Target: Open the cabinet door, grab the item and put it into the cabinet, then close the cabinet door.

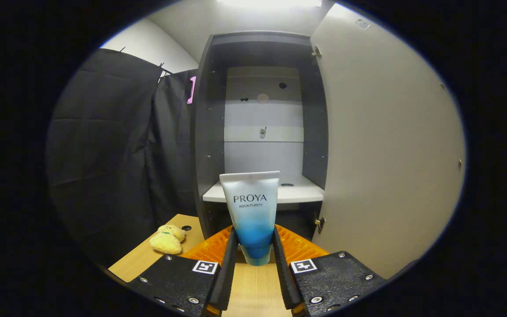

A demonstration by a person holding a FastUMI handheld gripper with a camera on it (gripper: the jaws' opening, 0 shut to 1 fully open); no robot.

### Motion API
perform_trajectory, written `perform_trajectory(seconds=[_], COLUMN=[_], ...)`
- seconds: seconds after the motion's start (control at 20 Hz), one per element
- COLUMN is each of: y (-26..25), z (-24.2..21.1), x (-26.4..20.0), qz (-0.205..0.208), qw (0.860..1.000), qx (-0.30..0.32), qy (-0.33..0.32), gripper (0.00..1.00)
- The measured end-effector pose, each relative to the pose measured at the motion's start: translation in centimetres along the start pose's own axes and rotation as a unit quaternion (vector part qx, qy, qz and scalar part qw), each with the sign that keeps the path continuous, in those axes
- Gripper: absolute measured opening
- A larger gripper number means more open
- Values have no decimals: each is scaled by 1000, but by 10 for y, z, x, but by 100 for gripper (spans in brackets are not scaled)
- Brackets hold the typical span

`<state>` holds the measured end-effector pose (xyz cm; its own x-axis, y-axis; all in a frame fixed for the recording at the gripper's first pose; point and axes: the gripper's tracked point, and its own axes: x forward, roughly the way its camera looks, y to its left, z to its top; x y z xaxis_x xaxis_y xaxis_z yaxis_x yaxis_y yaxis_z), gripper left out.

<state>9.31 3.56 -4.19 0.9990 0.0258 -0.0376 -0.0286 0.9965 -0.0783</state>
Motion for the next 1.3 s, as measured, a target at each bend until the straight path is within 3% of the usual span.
perform_trajectory(seconds=[0.25,0.6,0.9,1.3], y=[-7,-25,-27,-26], z=[70,55,17,12], x=[96,227,265,268], qz=[9,-5,-2,6], qw=[999,1000,1000,1000], qx=[-16,-20,-10,-14], qy=[-47,-23,15,3], gripper=[46,46,46,47])
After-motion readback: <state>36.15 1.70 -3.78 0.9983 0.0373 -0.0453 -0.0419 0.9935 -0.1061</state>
